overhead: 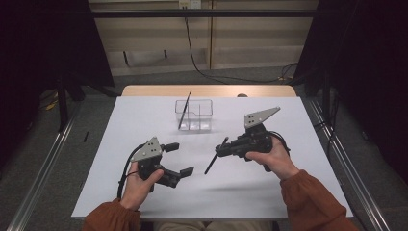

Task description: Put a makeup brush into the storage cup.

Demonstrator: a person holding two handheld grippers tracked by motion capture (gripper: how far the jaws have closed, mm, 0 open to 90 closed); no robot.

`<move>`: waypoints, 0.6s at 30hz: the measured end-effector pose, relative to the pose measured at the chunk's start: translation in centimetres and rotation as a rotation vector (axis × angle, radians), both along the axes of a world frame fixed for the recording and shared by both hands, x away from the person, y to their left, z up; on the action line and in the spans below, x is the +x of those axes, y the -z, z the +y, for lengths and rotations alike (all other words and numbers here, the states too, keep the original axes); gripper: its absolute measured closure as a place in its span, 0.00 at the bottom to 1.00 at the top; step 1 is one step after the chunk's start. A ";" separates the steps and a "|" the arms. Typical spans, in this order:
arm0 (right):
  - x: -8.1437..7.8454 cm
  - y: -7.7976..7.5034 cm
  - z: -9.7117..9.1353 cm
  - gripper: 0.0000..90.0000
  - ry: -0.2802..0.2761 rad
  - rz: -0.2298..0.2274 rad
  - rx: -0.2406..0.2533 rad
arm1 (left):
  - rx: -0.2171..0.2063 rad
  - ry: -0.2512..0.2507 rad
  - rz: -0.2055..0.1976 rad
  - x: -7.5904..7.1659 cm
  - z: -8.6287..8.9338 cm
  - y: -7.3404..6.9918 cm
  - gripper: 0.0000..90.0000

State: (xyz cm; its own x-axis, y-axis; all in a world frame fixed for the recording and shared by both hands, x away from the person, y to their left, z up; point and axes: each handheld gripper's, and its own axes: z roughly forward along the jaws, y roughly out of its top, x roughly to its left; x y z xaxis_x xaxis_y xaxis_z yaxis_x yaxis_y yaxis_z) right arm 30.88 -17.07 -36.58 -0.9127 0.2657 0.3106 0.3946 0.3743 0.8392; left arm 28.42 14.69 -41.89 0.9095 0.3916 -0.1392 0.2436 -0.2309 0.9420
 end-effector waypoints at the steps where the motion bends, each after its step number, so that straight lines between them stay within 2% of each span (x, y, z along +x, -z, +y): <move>1: 0.1 -0.1 0.1 0.93 0.004 -0.002 -0.014 | -0.001 0.000 0.004 0.0 -0.1 0.0 0.03; 12: 1.1 -0.6 1.0 0.93 0.010 0.017 -0.120 | -0.017 0.012 0.001 0.3 -0.9 0.2 0.03; 18: 1.3 -0.6 1.5 0.93 -0.004 0.024 -0.162 | 0.009 0.032 0.008 0.5 -1.4 0.5 0.03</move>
State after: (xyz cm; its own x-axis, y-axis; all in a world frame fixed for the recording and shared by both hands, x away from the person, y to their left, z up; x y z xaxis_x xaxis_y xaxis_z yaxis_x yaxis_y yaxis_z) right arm 32.20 -15.53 -36.02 -0.9066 0.3103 0.2859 0.4121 0.5059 0.7578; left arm 28.90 13.24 -42.41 0.9207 0.3632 -0.1429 0.2431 -0.2472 0.9380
